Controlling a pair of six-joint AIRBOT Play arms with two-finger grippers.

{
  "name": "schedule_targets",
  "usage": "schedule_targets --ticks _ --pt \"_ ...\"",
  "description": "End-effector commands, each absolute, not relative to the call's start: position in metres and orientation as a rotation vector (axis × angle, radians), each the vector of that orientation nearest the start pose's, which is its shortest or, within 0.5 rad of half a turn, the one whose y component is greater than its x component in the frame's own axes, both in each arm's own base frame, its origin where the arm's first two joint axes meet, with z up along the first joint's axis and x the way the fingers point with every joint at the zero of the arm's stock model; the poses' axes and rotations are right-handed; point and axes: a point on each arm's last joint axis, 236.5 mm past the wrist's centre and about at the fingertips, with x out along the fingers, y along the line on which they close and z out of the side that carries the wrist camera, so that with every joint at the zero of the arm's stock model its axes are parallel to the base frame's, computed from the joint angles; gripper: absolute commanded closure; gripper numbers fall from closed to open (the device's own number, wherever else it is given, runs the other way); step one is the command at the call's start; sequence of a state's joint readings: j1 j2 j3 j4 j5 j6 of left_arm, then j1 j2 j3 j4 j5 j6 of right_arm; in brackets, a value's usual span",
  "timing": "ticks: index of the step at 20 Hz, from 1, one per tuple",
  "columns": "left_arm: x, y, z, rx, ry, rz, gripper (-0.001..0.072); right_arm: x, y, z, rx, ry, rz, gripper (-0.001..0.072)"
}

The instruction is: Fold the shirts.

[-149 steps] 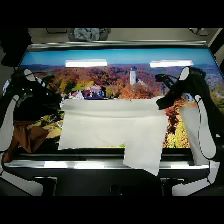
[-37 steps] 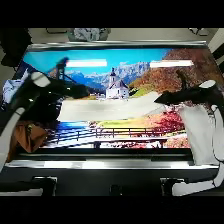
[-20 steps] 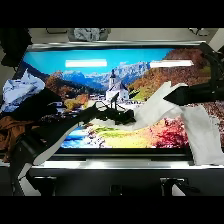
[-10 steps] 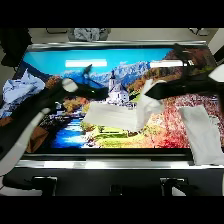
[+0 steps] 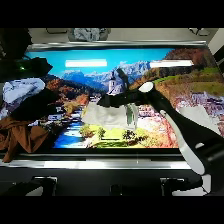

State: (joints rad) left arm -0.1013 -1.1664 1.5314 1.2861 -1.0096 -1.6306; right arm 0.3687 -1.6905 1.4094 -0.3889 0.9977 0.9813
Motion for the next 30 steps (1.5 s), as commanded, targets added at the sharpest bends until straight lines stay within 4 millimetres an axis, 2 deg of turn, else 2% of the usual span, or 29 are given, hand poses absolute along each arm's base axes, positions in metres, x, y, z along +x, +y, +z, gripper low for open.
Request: schedule_targets --ticks 1,3,5,6,8,9,10,11,14,17,18,20,21,23,25,26,28,30 --pt "0.435 -0.103 0.248 -0.228 0.641 -0.265 0.0683 0.414 0.365 0.049 0.584 1.001 1.122 0.0065" --pt "0.434 -0.106 0.233 -0.228 0.674 -0.267 0.0683 0.417 0.322 0.053 0.519 1.021 1.118 0.0065" --pt "0.433 -0.106 0.217 -0.229 0.707 -0.261 0.0683 0.425 0.254 0.043 0.387 1.081 1.003 0.0065" --pt "0.432 -0.105 0.210 -0.228 0.720 -0.259 0.0683 0.425 0.207 0.030 0.300 1.150 0.889 0.0065" --pt "0.431 -0.105 0.205 -0.222 0.732 -0.260 0.0683 0.406 0.108 -0.006 0.143 1.374 0.613 0.0066" --pt "0.431 -0.105 0.204 -0.222 0.733 -0.260 0.0683 0.392 0.074 -0.020 0.112 1.473 0.509 0.0066" --pt "0.431 -0.105 0.204 -0.222 0.732 -0.260 0.0683 0.380 0.063 -0.033 0.118 1.524 0.480 0.0066" --pt "0.431 -0.105 0.204 -0.222 0.733 -0.260 0.0683 0.376 0.069 -0.044 0.162 1.528 0.483 0.0066" --pt "0.431 -0.105 0.204 -0.223 0.733 -0.260 0.0682 0.384 0.123 -0.070 0.374 1.433 0.527 0.0087" --pt "0.431 -0.106 0.204 -0.223 0.734 -0.260 0.0682 0.393 0.158 -0.085 0.452 1.388 0.562 0.0091" --pt "0.431 -0.106 0.204 -0.224 0.734 -0.261 0.0683 0.397 0.166 -0.089 0.474 1.377 0.566 0.0123" --pt "0.431 -0.106 0.204 -0.223 0.734 -0.260 0.0682 0.407 0.176 -0.089 0.511 1.339 0.565 0.0237" --pt "0.431 -0.105 0.204 -0.223 0.733 -0.260 0.0682 0.411 0.180 -0.084 0.529 1.313 0.584 0.0328" --pt "0.431 -0.105 0.204 -0.223 0.731 -0.260 0.0682 0.414 0.188 -0.066 0.570 1.279 0.662 0.0654" --pt "0.432 -0.105 0.204 -0.223 0.729 -0.260 0.0682 0.418 0.187 -0.029 0.514 1.198 0.824 0.0663" --pt "0.432 -0.105 0.205 -0.223 0.729 -0.260 0.0682 0.422 0.180 -0.007 0.471 1.167 0.871 0.0663" --pt "0.433 -0.105 0.205 -0.224 0.725 -0.259 0.0682 0.435 0.152 0.053 0.386 1.089 0.892 0.0664" --pt "0.435 -0.105 0.208 -0.226 0.709 -0.258 0.0682 0.447 0.111 0.121 0.306 0.998 0.828 0.0664"
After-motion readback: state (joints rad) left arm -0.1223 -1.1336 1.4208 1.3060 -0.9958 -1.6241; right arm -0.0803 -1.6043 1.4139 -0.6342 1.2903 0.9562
